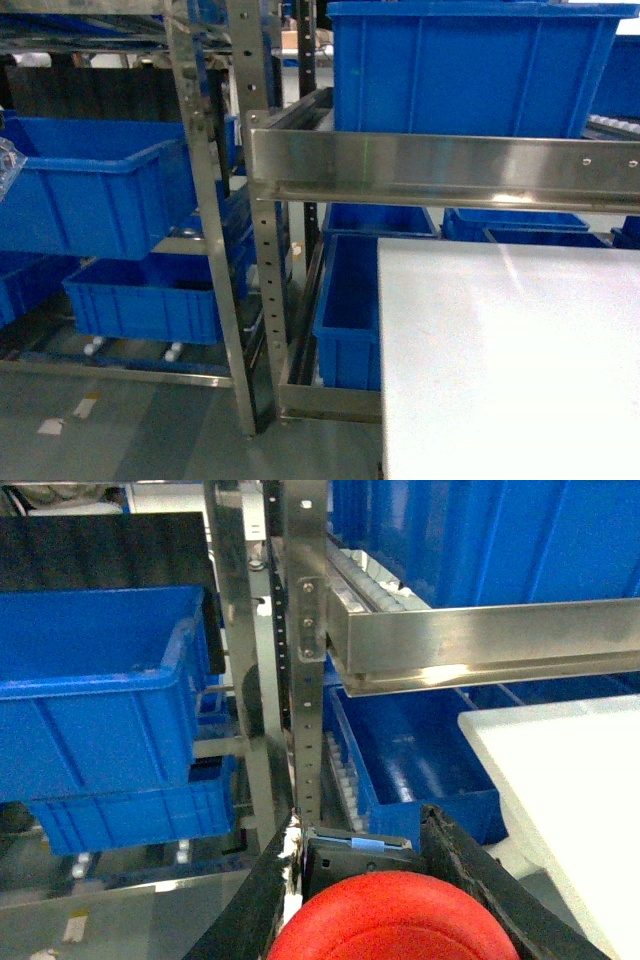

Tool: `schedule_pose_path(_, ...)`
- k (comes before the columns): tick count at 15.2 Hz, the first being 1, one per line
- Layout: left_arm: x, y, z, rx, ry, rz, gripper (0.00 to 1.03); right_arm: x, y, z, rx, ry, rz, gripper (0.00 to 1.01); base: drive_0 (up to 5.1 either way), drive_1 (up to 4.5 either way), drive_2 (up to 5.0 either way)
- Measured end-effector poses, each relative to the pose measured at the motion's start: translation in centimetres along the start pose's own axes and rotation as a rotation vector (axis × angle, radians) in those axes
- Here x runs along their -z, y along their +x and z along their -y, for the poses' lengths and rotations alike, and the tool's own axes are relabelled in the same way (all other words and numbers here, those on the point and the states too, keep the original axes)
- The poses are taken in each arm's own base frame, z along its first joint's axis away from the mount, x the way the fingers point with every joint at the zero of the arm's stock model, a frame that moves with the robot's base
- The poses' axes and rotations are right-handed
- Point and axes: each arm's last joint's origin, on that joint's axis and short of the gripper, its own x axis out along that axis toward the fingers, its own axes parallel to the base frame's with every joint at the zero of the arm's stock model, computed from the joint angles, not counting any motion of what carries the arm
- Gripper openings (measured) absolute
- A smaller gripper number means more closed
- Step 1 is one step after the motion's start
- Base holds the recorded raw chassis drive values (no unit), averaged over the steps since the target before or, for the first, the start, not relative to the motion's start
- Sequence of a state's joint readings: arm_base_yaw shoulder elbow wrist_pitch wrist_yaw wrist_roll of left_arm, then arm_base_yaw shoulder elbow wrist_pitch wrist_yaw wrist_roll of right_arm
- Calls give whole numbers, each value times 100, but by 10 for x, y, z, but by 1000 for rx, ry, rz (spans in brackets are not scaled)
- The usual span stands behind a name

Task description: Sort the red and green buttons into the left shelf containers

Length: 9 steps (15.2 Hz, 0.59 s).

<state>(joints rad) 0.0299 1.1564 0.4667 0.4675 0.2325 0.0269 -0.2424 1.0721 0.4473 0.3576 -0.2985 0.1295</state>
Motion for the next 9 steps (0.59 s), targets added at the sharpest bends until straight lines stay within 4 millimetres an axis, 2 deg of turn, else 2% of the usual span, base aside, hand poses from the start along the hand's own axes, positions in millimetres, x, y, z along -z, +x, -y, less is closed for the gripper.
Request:
schedule_pose_path(4, 0, 0, 0, 0, 1, 3, 30, 0, 0, 0, -1, -1, 2, 27, -503, 261, 210)
schedule_pose_path(9, 0, 0, 0, 0, 0, 1, 30, 0, 0, 0, -4, -1, 2, 27, -457, 394, 95)
